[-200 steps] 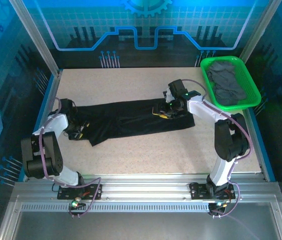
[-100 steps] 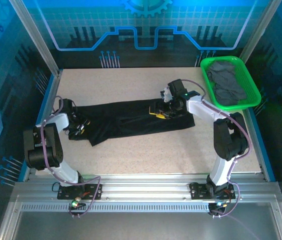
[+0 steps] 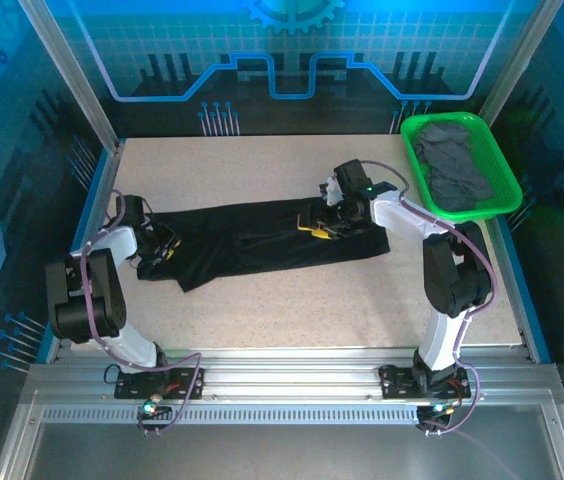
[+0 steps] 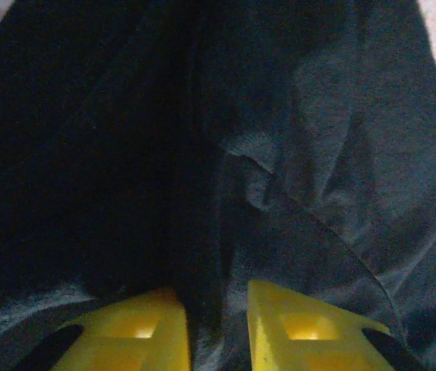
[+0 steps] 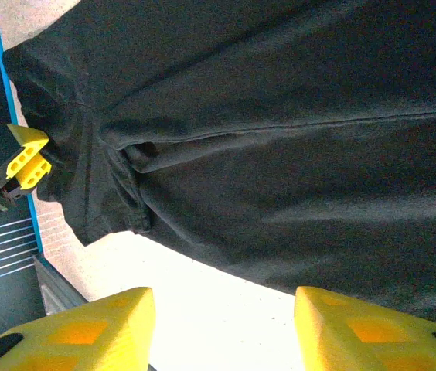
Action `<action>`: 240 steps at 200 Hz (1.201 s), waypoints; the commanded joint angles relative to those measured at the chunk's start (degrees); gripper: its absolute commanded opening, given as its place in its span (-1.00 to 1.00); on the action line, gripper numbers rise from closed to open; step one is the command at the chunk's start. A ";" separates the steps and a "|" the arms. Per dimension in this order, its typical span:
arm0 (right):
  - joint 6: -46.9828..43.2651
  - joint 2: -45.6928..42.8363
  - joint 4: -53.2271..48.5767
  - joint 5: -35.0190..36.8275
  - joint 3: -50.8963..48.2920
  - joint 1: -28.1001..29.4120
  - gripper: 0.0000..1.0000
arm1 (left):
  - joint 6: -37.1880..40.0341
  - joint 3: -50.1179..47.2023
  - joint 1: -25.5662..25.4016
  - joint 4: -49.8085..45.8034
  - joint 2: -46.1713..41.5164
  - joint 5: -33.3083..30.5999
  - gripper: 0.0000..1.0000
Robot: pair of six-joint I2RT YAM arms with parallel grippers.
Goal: Fold and stack the t-shirts
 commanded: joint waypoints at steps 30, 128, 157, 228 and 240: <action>-0.03 0.94 -0.79 -1.00 1.58 0.26 0.02 | 3.50 0.67 0.53 -3.34 -3.96 0.89 -0.85; -0.21 1.26 -2.56 -0.39 2.11 0.24 0.01 | -0.34 13.70 0.53 -14.20 0.48 -0.98 -1.00; -0.12 0.69 -2.62 -0.22 1.49 0.22 0.01 | -0.35 21.03 0.53 -18.63 6.63 -0.72 -1.00; 0.21 -1.45 -2.19 0.35 -1.44 0.16 0.01 | 1.37 31.76 0.87 -23.12 20.10 -6.19 -1.00; 0.25 -1.87 -2.18 0.39 -1.90 0.17 0.01 | 1.41 32.89 0.88 -23.09 21.76 -7.11 -1.00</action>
